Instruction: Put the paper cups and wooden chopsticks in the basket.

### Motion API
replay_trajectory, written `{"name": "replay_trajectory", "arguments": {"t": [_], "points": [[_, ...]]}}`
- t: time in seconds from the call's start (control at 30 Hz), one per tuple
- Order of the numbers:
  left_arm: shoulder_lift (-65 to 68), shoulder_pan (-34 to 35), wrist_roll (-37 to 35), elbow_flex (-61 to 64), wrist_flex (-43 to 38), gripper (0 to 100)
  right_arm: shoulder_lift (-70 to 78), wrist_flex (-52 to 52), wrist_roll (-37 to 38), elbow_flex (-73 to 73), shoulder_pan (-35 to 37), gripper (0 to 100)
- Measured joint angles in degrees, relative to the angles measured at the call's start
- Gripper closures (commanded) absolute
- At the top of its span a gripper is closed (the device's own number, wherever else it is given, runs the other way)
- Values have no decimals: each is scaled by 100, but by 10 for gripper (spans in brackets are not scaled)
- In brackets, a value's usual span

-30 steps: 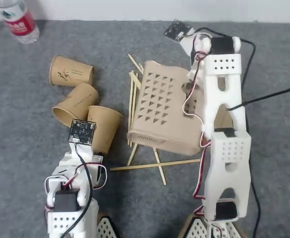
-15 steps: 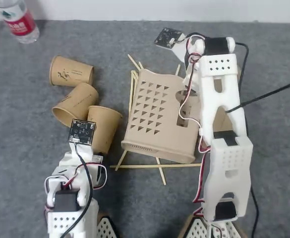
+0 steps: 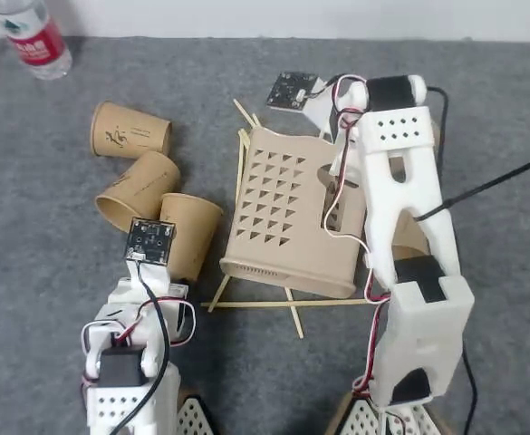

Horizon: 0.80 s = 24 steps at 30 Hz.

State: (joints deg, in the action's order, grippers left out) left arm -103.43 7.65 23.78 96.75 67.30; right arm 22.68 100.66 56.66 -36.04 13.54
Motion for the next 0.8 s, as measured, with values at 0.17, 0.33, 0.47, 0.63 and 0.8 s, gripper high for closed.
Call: {"name": "replay_trajectory", "arguments": {"t": [0.17,0.33,0.47,0.63,0.8], "points": [[0,0,0,0,0,870,149,-123,26,0,0,730],[0,0,0,0,0,870,360,-316,26,0,0,730],[0,0,0,0,0,870,580,-484,26,0,0,730],[0,0,0,0,0,870,809,-624,26,0,0,731],[0,0,0,0,0,870,888,-703,26,0,0,733]]}}
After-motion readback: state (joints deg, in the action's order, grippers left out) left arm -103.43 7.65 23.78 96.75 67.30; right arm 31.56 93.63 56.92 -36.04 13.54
